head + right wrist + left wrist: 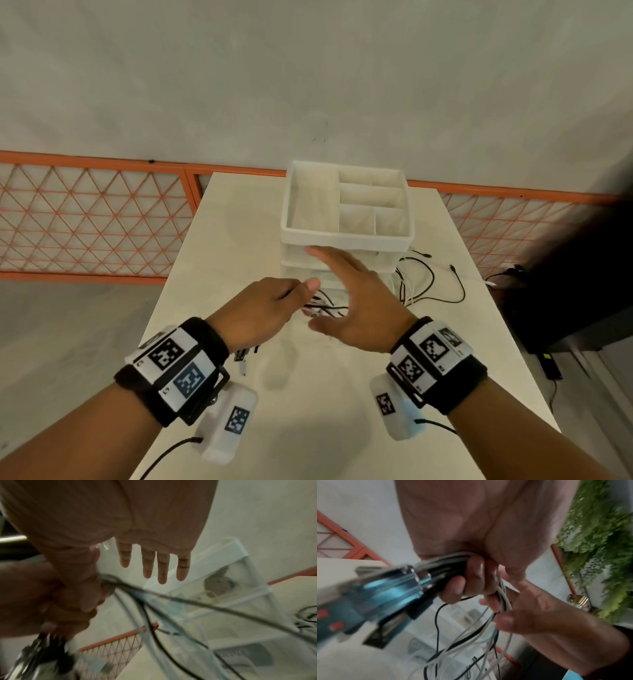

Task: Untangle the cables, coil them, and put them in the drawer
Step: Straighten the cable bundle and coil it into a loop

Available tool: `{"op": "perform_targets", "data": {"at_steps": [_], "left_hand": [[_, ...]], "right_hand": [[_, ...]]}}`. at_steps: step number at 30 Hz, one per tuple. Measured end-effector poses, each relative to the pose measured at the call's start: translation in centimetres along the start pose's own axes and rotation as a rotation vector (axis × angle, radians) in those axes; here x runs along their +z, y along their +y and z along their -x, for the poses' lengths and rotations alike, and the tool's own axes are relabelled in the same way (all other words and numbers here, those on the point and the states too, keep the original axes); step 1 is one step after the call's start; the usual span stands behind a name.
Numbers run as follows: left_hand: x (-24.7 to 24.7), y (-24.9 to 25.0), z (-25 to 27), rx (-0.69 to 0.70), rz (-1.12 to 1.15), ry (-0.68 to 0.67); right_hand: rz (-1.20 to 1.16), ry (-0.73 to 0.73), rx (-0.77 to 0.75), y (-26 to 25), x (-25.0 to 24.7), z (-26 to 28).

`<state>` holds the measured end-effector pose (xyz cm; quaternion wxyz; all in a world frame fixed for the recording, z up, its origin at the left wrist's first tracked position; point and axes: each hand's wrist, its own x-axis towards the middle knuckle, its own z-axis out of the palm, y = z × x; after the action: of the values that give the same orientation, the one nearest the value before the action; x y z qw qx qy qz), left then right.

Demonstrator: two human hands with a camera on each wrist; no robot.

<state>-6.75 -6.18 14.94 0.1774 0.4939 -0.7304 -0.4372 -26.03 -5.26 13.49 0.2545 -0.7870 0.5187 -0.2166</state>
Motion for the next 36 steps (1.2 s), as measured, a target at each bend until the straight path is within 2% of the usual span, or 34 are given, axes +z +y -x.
{"op": "perform_targets", "data": {"at_steps": [3, 5, 8, 10, 13, 14, 16, 19, 22, 24, 28, 30, 33, 36], "left_hand": [[-0.4, 0.8, 0.3, 0.087, 0.099, -0.070], [-1.2, 0.0, 0.5, 0.088, 0.044, -0.035], [-2.2, -1.9, 0.6, 0.013, -0.046, -0.012], [-2.2, -2.2, 0.7, 0.006, -0.042, -0.026], [-1.9, -1.6, 0.5, 0.056, -0.053, -0.037], [-1.9, -1.4, 0.6, 0.084, -0.044, -0.029], [-2.4, -1.5, 0.8, 0.116, 0.043, 0.018], [-2.8, -3.5, 1.1, 0.001, 0.387, 0.097], [-1.5, -4.7, 1.1, -0.163, 0.949, 0.004], [-0.7, -4.2, 0.7, -0.233, 1.245, -0.031], [-0.5, -2.0, -0.5, -0.342, 1.586, 0.069], [-1.0, -1.0, -1.1, -0.391, 1.604, 0.135], [-1.6, -0.3, -2.0, -0.447, 1.470, 0.267], [-2.0, 0.6, -2.1, -0.463, 1.305, 0.294]], "right_hand": [[-0.079, 0.043, -0.051, -0.4, 1.3, -1.0], [-0.167, 0.130, 0.036, -0.5, 0.9, -1.2], [-0.190, 0.217, 0.151, -0.2, -0.2, -1.2], [-0.170, 0.128, 0.141, -0.9, -0.3, -1.2], [-0.170, -0.044, 0.001, -3.0, 0.8, -1.5], [-0.194, -0.041, -0.026, -3.4, 1.1, -1.6], [-0.308, 0.056, 0.008, -3.6, 0.8, -2.0], [-0.473, 0.189, 0.106, -3.2, -0.6, -1.9], [-0.657, 0.206, 0.123, -2.9, -1.5, -1.2], [-0.741, 0.207, 0.105, -2.8, -1.4, -1.0], [-0.775, 0.204, 0.111, -3.2, -0.8, -0.7], [-0.659, 0.180, 0.095, -3.5, -0.8, -0.6], [-0.431, 0.138, 0.064, -3.6, -0.4, -0.6], [-0.385, 0.131, 0.075, -3.7, 0.2, -0.7]]}}
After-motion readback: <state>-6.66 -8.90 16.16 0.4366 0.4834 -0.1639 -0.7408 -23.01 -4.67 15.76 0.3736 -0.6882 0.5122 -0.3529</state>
